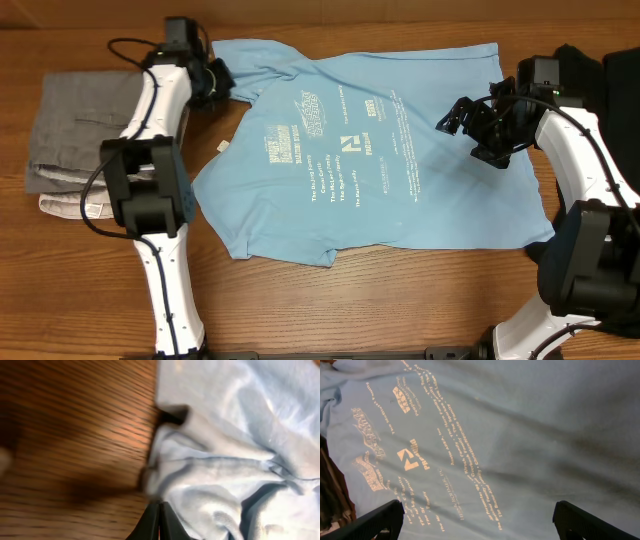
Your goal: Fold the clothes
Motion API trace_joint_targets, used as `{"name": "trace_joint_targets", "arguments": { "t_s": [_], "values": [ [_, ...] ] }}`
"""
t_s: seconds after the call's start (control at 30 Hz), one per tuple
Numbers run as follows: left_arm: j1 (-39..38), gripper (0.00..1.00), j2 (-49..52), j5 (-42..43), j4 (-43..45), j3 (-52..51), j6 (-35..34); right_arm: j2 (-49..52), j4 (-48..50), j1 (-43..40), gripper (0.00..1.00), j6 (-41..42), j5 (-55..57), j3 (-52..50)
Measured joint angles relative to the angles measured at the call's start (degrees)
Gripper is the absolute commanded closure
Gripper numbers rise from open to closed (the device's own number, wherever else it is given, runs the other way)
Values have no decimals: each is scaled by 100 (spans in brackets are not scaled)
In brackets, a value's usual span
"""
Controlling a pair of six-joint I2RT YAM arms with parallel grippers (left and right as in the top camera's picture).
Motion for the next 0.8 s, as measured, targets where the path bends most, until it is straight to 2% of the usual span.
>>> {"name": "trace_joint_targets", "arguments": {
  "t_s": [0.17, 0.53, 0.8],
  "values": [
    [157, 96, 0, 146, -46, 0, -20, 0, 0, 0, 0, 4, 0, 0],
    [-22, 96, 0, 162, 48, 0, -13, 0, -2, 0, 0, 4, 0, 0],
    [-299, 96, 0, -363, 63, 0, 4, 0, -2, 0, 0, 4, 0, 0]
  ]
}}
